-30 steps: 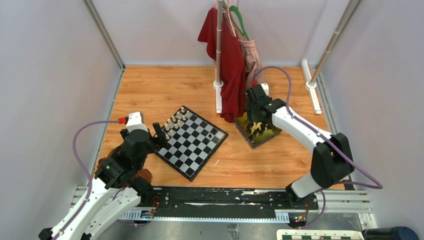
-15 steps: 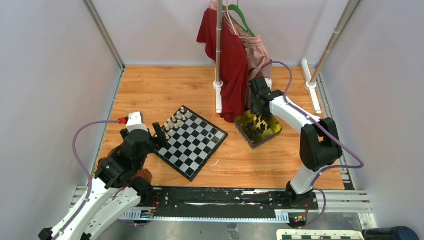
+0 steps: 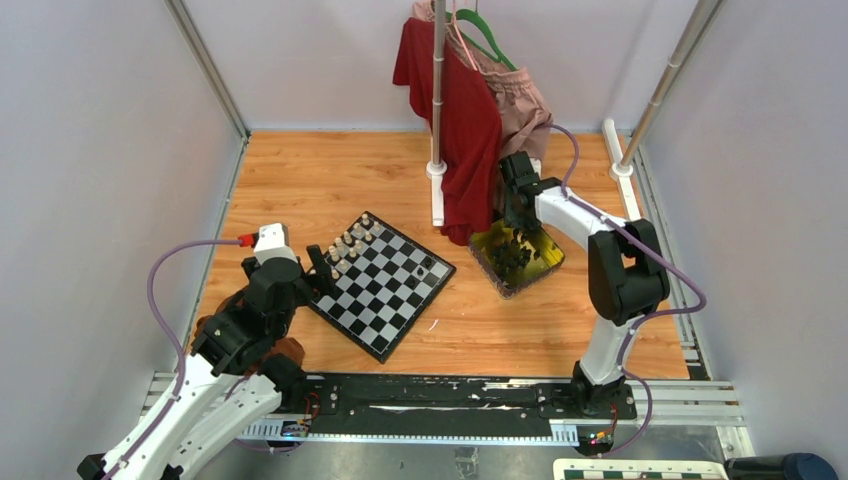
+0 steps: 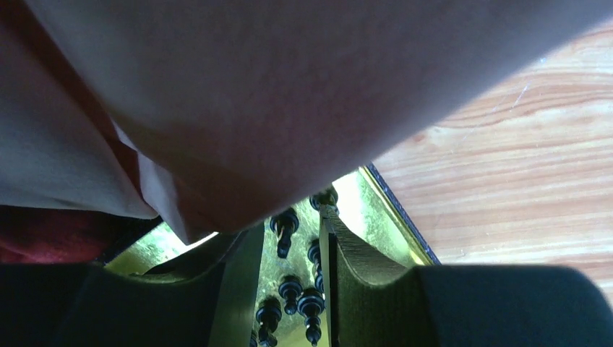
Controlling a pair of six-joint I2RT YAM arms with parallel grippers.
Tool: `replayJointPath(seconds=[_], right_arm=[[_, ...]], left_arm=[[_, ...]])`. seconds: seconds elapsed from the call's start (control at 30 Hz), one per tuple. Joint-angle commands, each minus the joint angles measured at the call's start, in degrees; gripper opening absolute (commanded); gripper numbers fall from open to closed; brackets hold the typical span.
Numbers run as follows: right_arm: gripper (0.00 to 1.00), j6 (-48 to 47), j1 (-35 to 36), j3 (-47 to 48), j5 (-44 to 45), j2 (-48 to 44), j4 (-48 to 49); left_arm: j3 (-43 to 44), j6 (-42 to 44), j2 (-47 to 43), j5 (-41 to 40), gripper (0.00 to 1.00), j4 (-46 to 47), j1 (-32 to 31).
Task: Set up the chess pieces on the board
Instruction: Pick up the chess piece from the storage box.
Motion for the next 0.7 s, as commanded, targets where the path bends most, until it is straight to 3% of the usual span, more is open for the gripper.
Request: replayJointPath(seconds=[0.0, 0.67], right_arm=[[0.38, -0.97, -1.27, 2.8, -1.09, 1.88, 0.1], [0.32, -0.49, -2.39, 3.42, -2.51, 5.94, 2.48]], left_arm=[[-0.17, -0.31, 0.68, -1.21, 1.0, 0.11, -0.48], [-0.2, -0.49, 1.0, -1.55, 1.0, 0.01, -0.46]])
